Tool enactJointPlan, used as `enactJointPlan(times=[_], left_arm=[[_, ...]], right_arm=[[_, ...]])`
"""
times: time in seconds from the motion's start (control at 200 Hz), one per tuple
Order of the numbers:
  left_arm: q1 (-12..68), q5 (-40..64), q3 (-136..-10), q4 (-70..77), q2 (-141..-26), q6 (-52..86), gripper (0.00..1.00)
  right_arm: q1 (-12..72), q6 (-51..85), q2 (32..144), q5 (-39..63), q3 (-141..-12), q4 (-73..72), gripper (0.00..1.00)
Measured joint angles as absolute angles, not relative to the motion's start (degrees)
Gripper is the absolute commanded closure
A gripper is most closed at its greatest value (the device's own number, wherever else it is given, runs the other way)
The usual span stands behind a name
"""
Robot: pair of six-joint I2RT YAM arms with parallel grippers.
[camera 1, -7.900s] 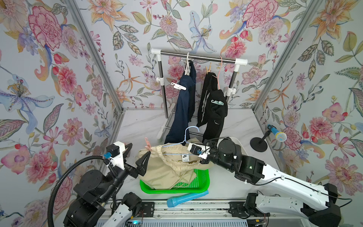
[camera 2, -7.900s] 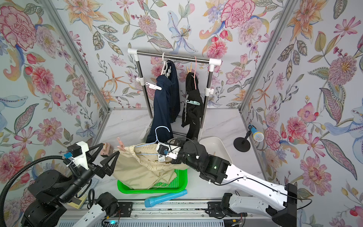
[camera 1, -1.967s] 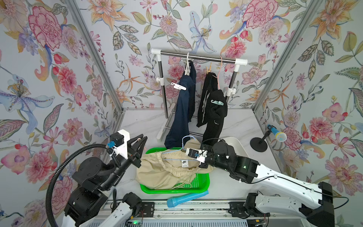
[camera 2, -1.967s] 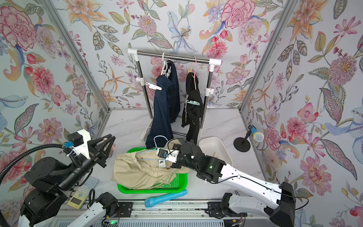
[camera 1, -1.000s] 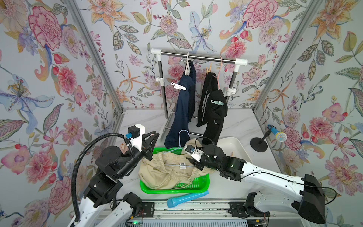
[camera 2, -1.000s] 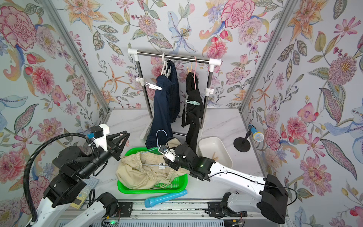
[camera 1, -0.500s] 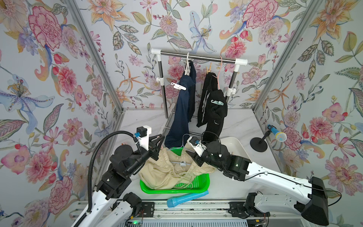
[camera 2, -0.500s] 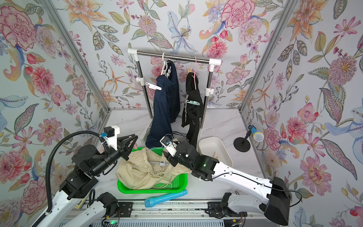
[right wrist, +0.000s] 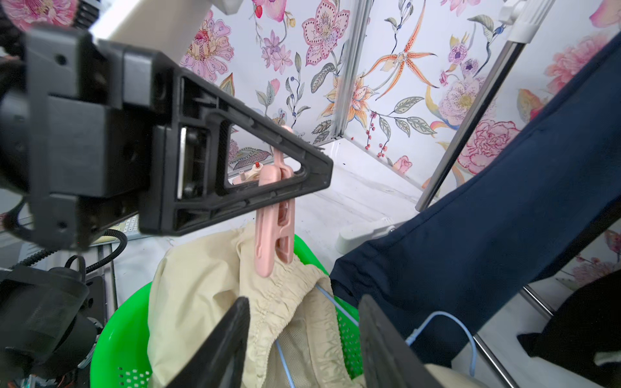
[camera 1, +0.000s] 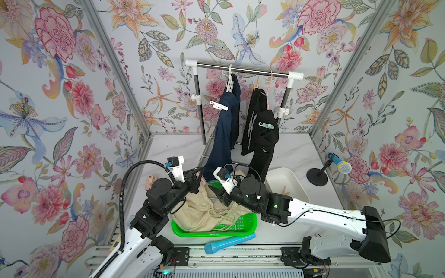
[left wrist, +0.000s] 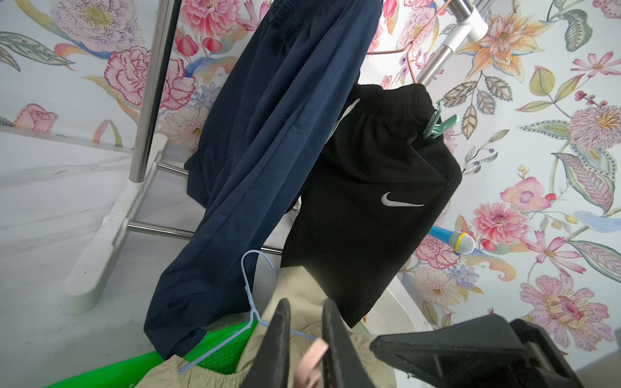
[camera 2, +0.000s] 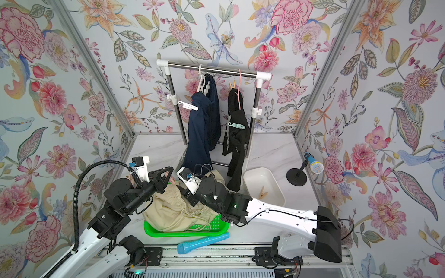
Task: Remove the clothespins securing shorts to the hanger
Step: Place the clothespin in the storage box.
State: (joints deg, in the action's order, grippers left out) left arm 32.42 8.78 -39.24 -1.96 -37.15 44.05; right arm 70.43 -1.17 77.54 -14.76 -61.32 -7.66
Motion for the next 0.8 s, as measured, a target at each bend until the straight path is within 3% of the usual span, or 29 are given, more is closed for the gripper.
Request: enactJointPlan(times=[0.39, 0.801], left_arm=[[32.42, 8.73, -38.63, -1.39, -38.54, 49.87, 1.0], [32.42, 8.75, -37.82, -2.5, -37.19, 54.68, 1.0]], right_arm=[[72.97, -4.58, 86.24, -18.09, -68.9, -7.2, 0.47], [74.3, -8.21, 91.09, -29.04, -71.09, -8.32, 0.68]])
